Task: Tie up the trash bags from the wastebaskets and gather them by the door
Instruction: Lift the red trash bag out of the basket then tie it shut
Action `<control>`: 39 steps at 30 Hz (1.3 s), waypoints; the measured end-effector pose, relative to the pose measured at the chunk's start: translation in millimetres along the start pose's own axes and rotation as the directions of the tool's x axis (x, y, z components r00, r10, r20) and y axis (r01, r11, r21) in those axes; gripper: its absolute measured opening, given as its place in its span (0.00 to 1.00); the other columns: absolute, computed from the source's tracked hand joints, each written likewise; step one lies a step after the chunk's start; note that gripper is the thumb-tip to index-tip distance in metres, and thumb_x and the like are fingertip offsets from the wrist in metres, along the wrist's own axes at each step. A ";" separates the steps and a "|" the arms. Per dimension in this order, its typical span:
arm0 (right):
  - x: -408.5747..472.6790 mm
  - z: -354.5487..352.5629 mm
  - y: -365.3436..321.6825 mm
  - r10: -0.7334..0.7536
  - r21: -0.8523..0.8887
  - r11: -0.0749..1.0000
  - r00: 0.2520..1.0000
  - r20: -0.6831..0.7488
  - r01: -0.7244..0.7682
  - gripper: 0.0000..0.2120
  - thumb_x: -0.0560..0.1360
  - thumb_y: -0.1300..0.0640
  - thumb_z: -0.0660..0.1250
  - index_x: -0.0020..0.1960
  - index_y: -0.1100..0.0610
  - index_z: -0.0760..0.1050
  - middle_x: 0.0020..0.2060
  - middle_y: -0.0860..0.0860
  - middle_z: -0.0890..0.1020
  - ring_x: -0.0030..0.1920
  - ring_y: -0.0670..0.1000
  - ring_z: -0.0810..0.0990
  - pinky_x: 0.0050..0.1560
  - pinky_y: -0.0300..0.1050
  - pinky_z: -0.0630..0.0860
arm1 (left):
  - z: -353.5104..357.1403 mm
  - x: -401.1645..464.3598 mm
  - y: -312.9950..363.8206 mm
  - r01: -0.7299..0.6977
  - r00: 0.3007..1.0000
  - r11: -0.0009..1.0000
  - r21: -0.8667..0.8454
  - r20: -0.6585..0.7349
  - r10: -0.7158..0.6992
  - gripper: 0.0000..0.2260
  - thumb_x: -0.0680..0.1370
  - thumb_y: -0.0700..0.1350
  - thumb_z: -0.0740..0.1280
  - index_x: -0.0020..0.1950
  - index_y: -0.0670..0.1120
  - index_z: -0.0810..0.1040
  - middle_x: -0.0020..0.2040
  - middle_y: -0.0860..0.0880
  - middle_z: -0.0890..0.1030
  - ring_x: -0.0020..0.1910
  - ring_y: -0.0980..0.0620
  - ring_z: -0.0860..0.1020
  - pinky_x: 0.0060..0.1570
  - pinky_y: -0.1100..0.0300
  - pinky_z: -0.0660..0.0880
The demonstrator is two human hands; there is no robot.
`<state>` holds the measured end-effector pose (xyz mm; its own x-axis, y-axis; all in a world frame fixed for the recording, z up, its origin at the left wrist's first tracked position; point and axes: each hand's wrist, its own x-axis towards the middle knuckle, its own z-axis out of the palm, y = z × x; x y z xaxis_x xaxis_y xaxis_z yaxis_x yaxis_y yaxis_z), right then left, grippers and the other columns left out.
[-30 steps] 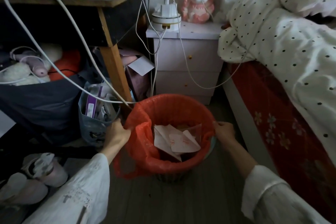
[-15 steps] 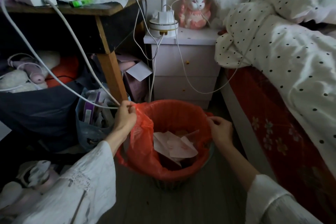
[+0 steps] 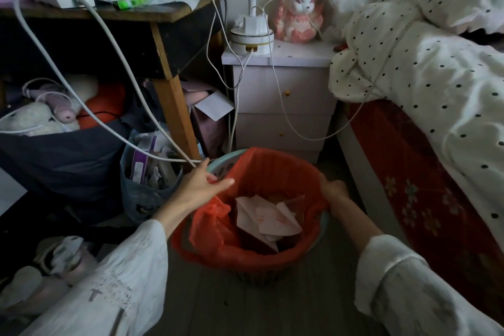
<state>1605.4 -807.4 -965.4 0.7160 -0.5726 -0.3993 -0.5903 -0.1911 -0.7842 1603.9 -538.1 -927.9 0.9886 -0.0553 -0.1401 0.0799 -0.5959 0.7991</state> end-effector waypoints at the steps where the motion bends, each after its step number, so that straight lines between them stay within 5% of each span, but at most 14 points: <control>1: -0.5 -0.3 -0.4 -0.019 0.056 0.998 0.999 -0.037 0.021 0.21 0.78 0.54 0.60 0.63 0.68 0.72 0.61 0.63 0.76 0.60 0.62 0.76 0.59 0.49 0.73 | 2.3 3.0 -2.4 0.006 1.000 0.997 0.071 0.015 -0.008 0.31 0.68 0.54 0.71 0.68 0.46 0.69 0.54 0.44 0.81 0.55 0.46 0.78 0.60 0.52 0.73; 5: -5.1 -0.2 -2.9 -0.168 0.118 0.975 0.972 -0.162 0.188 0.12 0.75 0.65 0.61 0.56 0.63 0.79 0.55 0.61 0.81 0.55 0.60 0.79 0.56 0.48 0.76 | 12.2 2.4 1.5 -0.124 0.991 0.967 0.222 -0.013 0.130 0.07 0.74 0.41 0.66 0.49 0.47 0.83 0.50 0.50 0.83 0.52 0.54 0.78 0.52 0.64 0.70; 10: -15.9 -1.9 -10.4 -0.238 0.347 0.905 0.969 -0.066 0.246 0.08 0.73 0.66 0.63 0.49 0.61 0.79 0.45 0.58 0.81 0.42 0.53 0.79 0.41 0.43 0.77 | 17.2 1.0 13.9 -0.232 0.962 0.960 0.156 -0.113 0.250 0.07 0.74 0.40 0.66 0.49 0.46 0.82 0.51 0.45 0.80 0.53 0.49 0.78 0.55 0.62 0.69; 13: -23.3 -3.1 -16.3 -0.248 0.464 0.863 0.968 0.042 0.201 0.10 0.73 0.64 0.64 0.54 0.60 0.76 0.46 0.59 0.80 0.39 0.53 0.79 0.36 0.43 0.76 | 14.3 -0.2 7.3 -0.074 0.997 0.944 0.323 0.018 0.072 0.23 0.71 0.48 0.71 0.64 0.45 0.74 0.63 0.43 0.76 0.62 0.44 0.75 0.63 0.53 0.71; 15: -25.0 -2.8 -14.0 -0.217 0.450 0.879 0.972 0.086 0.156 0.20 0.73 0.61 0.66 0.64 0.61 0.70 0.53 0.61 0.78 0.45 0.55 0.80 0.42 0.47 0.79 | 11.7 -3.2 0.7 -0.015 1.000 0.906 0.423 0.014 0.010 0.20 0.71 0.49 0.70 0.62 0.47 0.75 0.62 0.44 0.78 0.61 0.44 0.76 0.61 0.50 0.73; 17: -27.2 -3.0 -8.5 -0.188 0.306 0.941 0.976 0.112 0.147 0.27 0.72 0.52 0.69 0.67 0.62 0.67 0.58 0.61 0.77 0.55 0.58 0.79 0.56 0.54 0.78 | 8.0 -11.4 -3.7 -0.102 0.994 0.898 0.428 0.005 0.110 0.09 0.73 0.46 0.68 0.53 0.50 0.81 0.53 0.47 0.83 0.55 0.48 0.79 0.57 0.52 0.75; 20: -41.3 -8.5 -1.3 -0.224 -0.130 0.957 0.944 0.244 0.260 0.26 0.68 0.41 0.70 0.55 0.60 0.78 0.48 0.55 0.82 0.49 0.54 0.81 0.51 0.48 0.79 | 3.4 -23.7 -16.5 -0.331 0.942 0.840 0.429 0.096 0.322 0.10 0.74 0.38 0.65 0.47 0.50 0.84 0.47 0.53 0.79 0.54 0.53 0.76 0.60 0.53 0.72; 23: -55.5 -14.3 4.2 -0.270 -0.616 0.680 0.916 0.295 0.399 0.25 0.67 0.37 0.69 0.50 0.57 0.79 0.47 0.54 0.81 0.47 0.54 0.80 0.46 0.46 0.77 | -7.2 -35.8 -27.9 -0.339 0.940 0.871 0.355 0.089 0.329 0.08 0.75 0.44 0.65 0.51 0.51 0.81 0.49 0.54 0.74 0.57 0.53 0.74 0.62 0.53 0.70; 25: -66.1 -14.4 6.3 -0.280 -0.787 0.461 0.908 0.311 0.411 0.29 0.67 0.36 0.67 0.58 0.57 0.75 0.58 0.56 0.77 0.59 0.57 0.75 0.55 0.52 0.75 | -13.6 -45.6 -34.8 -0.212 0.969 0.891 0.401 0.201 0.140 0.26 0.69 0.64 0.65 0.63 0.55 0.71 0.59 0.50 0.73 0.63 0.50 0.71 0.63 0.52 0.69; 27: -72.7 -11.8 8.1 -0.260 -0.840 0.360 0.909 0.327 0.405 0.36 0.66 0.33 0.66 0.65 0.55 0.70 0.67 0.57 0.68 0.67 0.60 0.65 0.63 0.56 0.68 | -10.6 -56.5 -43.3 -0.148 0.943 0.823 0.549 0.328 -0.049 0.46 0.59 0.76 0.61 0.72 0.60 0.53 0.72 0.47 0.61 0.72 0.45 0.60 0.68 0.46 0.64; 29: -78.8 -7.9 10.0 -0.210 -0.854 0.324 0.911 0.356 0.408 0.40 0.65 0.32 0.65 0.69 0.55 0.66 0.69 0.57 0.63 0.69 0.60 0.61 0.64 0.57 0.66 | 1.7 -71.8 -45.8 -0.172 0.922 0.762 0.625 0.374 -0.099 0.50 0.59 0.73 0.65 0.72 0.63 0.41 0.74 0.48 0.51 0.74 0.43 0.52 0.70 0.44 0.61; 34: -86.0 3.8 23.2 -0.288 -0.874 0.265 0.898 0.333 0.409 0.24 0.75 0.51 0.61 0.68 0.58 0.64 0.67 0.57 0.69 0.68 0.59 0.65 0.61 0.55 0.70 | 24.2 -80.3 -44.8 -0.216 0.975 0.792 0.571 0.163 0.148 0.28 0.67 0.56 0.72 0.64 0.50 0.67 0.62 0.48 0.67 0.62 0.46 0.69 0.59 0.51 0.71; 39: -85.3 -7.0 35.2 -0.390 -0.900 0.261 0.891 0.232 0.349 0.16 0.77 0.62 0.54 0.62 0.59 0.73 0.62 0.59 0.75 0.63 0.59 0.73 0.58 0.51 0.73 | 53.7 -70.7 -31.9 -0.205 0.979 0.858 0.470 0.086 0.187 0.22 0.69 0.48 0.71 0.62 0.47 0.74 0.72 0.48 0.67 0.67 0.45 0.70 0.63 0.53 0.70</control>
<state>1521.0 -770.8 -955.7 0.9549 -0.2503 -0.1599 -0.2395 -0.9673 0.0836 1524.6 -558.2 -974.9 0.9715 -0.2341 -0.0376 -0.1943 -0.8768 0.4398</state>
